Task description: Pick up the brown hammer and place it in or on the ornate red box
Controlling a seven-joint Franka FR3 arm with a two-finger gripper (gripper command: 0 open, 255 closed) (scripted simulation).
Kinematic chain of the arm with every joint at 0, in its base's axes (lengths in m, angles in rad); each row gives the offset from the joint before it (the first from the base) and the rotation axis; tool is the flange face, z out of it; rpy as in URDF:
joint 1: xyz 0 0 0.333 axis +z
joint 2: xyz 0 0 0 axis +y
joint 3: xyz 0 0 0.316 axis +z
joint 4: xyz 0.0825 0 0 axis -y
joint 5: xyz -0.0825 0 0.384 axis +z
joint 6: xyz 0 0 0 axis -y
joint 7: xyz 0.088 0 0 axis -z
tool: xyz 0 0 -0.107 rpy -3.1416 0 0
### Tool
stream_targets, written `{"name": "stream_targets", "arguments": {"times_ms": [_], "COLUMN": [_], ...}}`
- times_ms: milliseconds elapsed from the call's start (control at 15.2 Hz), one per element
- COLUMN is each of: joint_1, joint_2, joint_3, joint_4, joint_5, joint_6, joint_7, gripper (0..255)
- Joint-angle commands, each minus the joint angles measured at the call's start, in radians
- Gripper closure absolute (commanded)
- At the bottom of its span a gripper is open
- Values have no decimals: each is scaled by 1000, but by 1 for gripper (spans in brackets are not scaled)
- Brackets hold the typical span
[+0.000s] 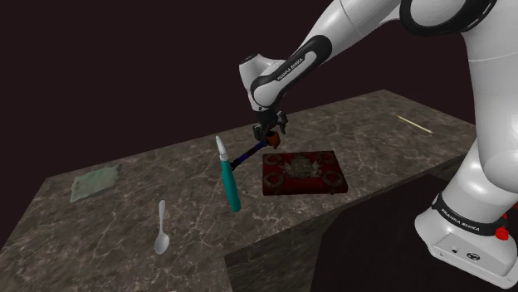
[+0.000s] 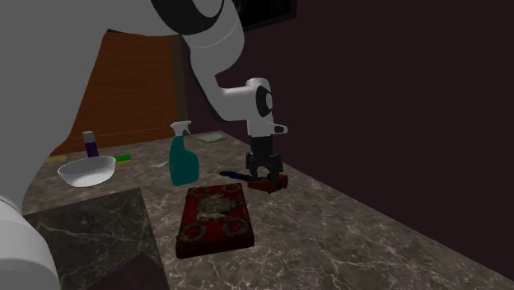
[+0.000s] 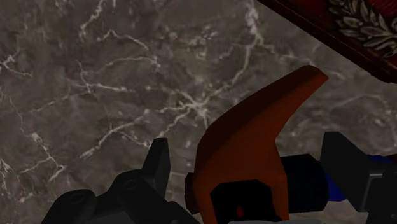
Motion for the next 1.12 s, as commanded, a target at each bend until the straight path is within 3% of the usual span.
{"name": "stream_targets", "arguments": {"times_ms": [0,264,330,1056], "joint_1": [-1,-1,-1,-2], "joint_2": [1,1,1,-15], "joint_3": [-1,-1,-1,1], "joint_4": [0,0,-1,4], "joint_5": [-1,-1,-1,4], "joint_6": [1,1,1,-18], "joint_7": [0,0,0,-5], "gripper": [0,0,255,255]}}
